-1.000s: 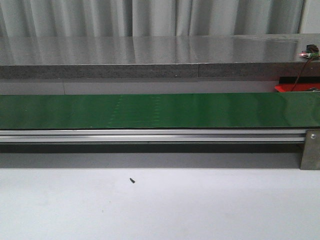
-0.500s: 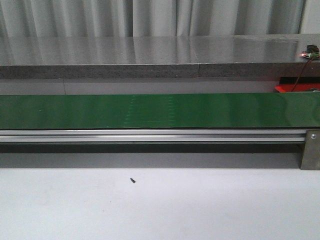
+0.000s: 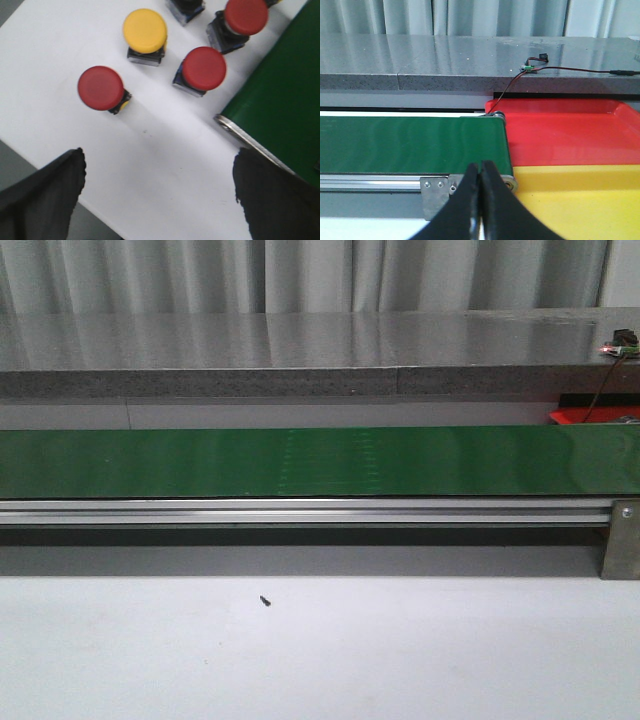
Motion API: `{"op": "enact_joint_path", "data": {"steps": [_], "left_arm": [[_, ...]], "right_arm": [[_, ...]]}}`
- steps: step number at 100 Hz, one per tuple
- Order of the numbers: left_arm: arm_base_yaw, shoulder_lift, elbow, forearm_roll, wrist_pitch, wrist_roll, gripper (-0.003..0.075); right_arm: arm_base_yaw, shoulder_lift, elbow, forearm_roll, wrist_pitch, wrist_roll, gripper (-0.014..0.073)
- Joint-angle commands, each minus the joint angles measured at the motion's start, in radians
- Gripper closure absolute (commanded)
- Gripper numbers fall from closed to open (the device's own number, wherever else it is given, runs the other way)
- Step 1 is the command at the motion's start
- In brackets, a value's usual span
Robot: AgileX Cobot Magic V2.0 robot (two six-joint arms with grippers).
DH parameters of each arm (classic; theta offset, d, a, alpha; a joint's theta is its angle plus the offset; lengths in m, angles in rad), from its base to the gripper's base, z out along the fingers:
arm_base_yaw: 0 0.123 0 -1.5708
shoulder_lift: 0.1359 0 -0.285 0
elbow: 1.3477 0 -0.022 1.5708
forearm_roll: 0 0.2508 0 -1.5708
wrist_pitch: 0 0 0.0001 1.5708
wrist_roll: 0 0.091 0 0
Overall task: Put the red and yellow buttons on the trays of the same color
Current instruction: 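Carry the red button and set it on the green belt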
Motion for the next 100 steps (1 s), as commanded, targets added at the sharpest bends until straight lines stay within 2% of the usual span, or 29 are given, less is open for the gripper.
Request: {"op": "enact_joint_path", "data": {"steps": [1,27,77,100], "left_arm": [[0.046,-0.032,0.005,-0.003,-0.063,-0.018,0.0134],[0.139,0.018,0.030,-0.003,-0.109,-0.020,0.0134],[0.141,0.207,0.003,-0.013,-0.237,-0.020,0.0134],[0.139,0.225,0.003,-0.015,-0.332,-0.020,0.0136]], "right_arm": [[0.002,-0.019,-0.018,-0.008,-0.077,-0.001,0.0660],[0.002,-0.019,-0.018,-0.008,-0.077,-0.001,0.0660],[0.002,-0.019,-0.018,-0.008,-0.077,-0.001,0.0660],[0.002,-0.019,-0.018,-0.008,-0.077,-0.001,0.0660]]}}
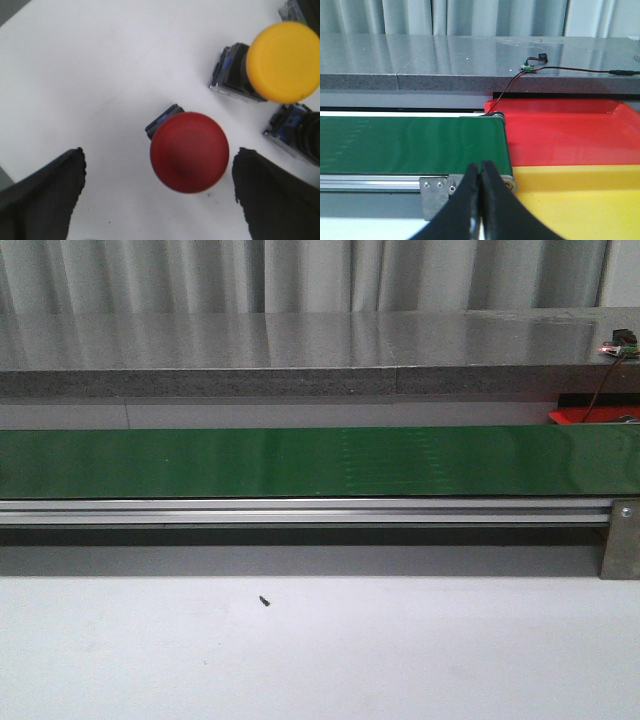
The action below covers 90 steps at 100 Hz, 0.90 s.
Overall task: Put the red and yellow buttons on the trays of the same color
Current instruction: 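Carry the red button and set it on the green belt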
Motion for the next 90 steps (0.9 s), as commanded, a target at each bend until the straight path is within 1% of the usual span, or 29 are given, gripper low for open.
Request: {"op": "enact_joint_path", "data": {"steps": [1,3,9,15,16,20,25,30,38,70,90], "left_arm": [[0.000,-0.042,-0.029,-0.008,-0.074,-0.011,0.0139],[0.000,-0.042,-0.029,-0.008,-0.078,-0.011,0.0143],[0.000,-0.042,-0.029,-0.008,-0.087,-0.011,0.0197],[0.000,-0.042,-0.029,-0.008,-0.093,-0.011,0.0272],[0.000,-0.042,-0.029,-0.008,-0.095,-0.011,0.0300],[0.000,-0.039,-0.029,-0.008,-0.097,-0.009,0.0343],[0.000,-0.040,-0.029,-0.008,-0.099,-0.009,0.0387],[0.000,-0.040,-0.029,-0.008,-0.099,-0.009,0.0412],[0.000,-0.040,-0.029,-0.008,-0.099,-0.009,0.0426],[0.000,-0.037,-0.029,-0.008,-0.105,-0.009,0.0429],[0.000,-0.052,-0.029,-0.008,-0.092,-0.009,0.0494]], "right_arm": [[0.002,-0.019,-0.018,-0.008,-0.077,-0.001,0.0660],[0.002,-0.019,-0.018,-0.008,-0.077,-0.001,0.0660],[0.002,-0.019,-0.018,-0.008,-0.077,-0.001,0.0660],[0.002,-0.019,-0.018,-0.008,-0.077,-0.001,0.0660],[0.002,-0.019,-0.018,-0.008,-0.077,-0.001,0.0660],[0.002,-0.019,-0.018,-0.008,-0.077,-0.001,0.0660],[0.002,-0.019,-0.018,-0.008,-0.077,-0.001,0.0660],[0.002,-0.019,-0.018,-0.008,-0.077,-0.001,0.0660],[0.002,-0.019,-0.018,-0.008,-0.077,-0.001,0.0660],[0.002,-0.019,-0.018,-0.008,-0.077,-0.001,0.0660],[0.002,-0.019,-0.018,-0.008,-0.077,-0.001,0.0660]]}}
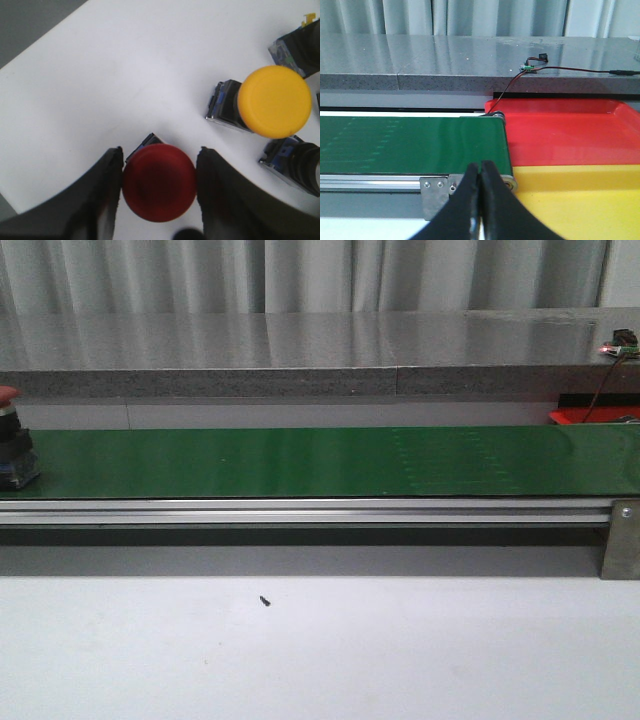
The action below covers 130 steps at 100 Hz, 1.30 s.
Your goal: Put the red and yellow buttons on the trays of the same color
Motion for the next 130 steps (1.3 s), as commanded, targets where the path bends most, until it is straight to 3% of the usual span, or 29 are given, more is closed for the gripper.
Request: {"op": "enact_joint_path", "data": {"steps": [1,45,104,130], "left_arm": [[0.000,-0.056,-0.029,-0.008,-0.026,-0.009,0.0495],[-0.027,-0.211,-0.116,-0.024,0.125,-0.007,0.0498],[-0.404,-0.130,-0.356,-0.057,0.284,0.018,0.0498],[-0.455,-0.050,-0.365,-0.059,0.282,0.018,0.0498]], "right_arm": [[0.002,-0.019,-0.018,-0.008,-0.077,-0.001,0.0660],[0.002,-0.019,-0.018,-0.008,-0.077,-0.001,0.0660],[0.002,-0.019,-0.018,-0.008,-0.077,-0.001,0.0660],[0.002,-0.019,-0.018,-0.008,-0.077,-0.001,0.0660]]}}
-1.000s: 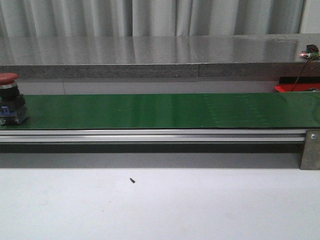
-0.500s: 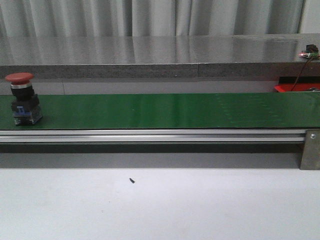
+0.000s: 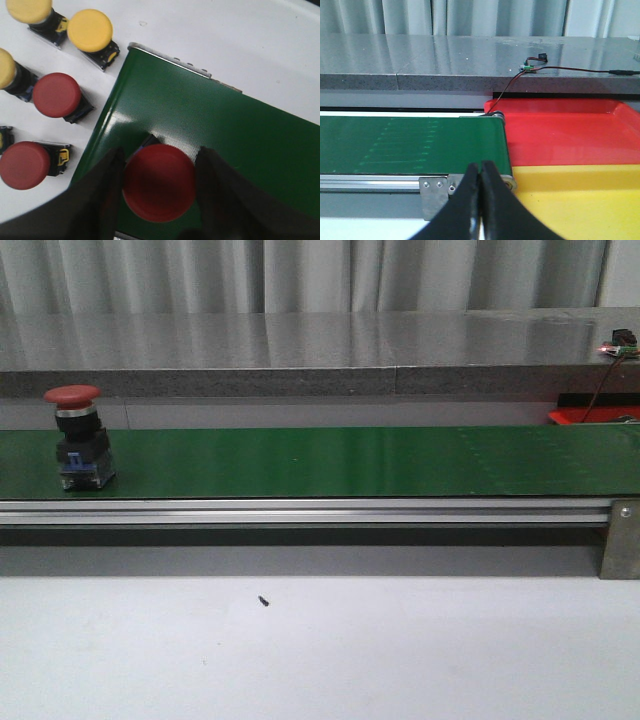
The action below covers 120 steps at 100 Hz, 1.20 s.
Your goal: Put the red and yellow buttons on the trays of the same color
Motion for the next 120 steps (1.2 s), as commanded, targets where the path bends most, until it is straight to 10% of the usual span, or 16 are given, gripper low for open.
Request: {"op": "enact_joint_path", "data": {"steps": [1,14,34,55,68,90,120], "left_arm": [[-0.007,-0.027,-0.035,-0.009,-0.034,-0.001,0.0498],[-0.007,-0.024,-0.035,-0.009,-0.034,0.004,0.0448],[-0.007,-0.027,-0.035,-0.052,-0.030,0.060,0.0170],[-0.012,-0.075,-0.038,-0.056,-0.011,0.064,0.0169],[-0.045,-0.142,-0.021,-0.059,0.010,0.104,0.0266],[-0.143,-0.306,0.081,-0.059,-0.011,0.129,0.0743],[-0.254,-0.553,0.295,-0.053,-0.045,0.135,0.0740]], "right_arm": [[0.002,-0.019,-0.018,-0.008,-0.077,-0.001,0.0660],[0.002,-0.019,-0.018,-0.008,-0.077,-0.001,0.0660],[0.002,-0.019,-0.018,-0.008,-0.077,-0.001,0.0660],[0.002,-0.019,-0.018,-0.008,-0.077,-0.001,0.0660],[0.002,-0.019,-0.018,-0.008,-0.077,-0.001,0.0660],[0.002,-0.019,-0.018,-0.008,-0.077,-0.001,0.0660],[0.002,-0.019,-0.018,-0.008,-0.077,-0.001,0.0660]]}}
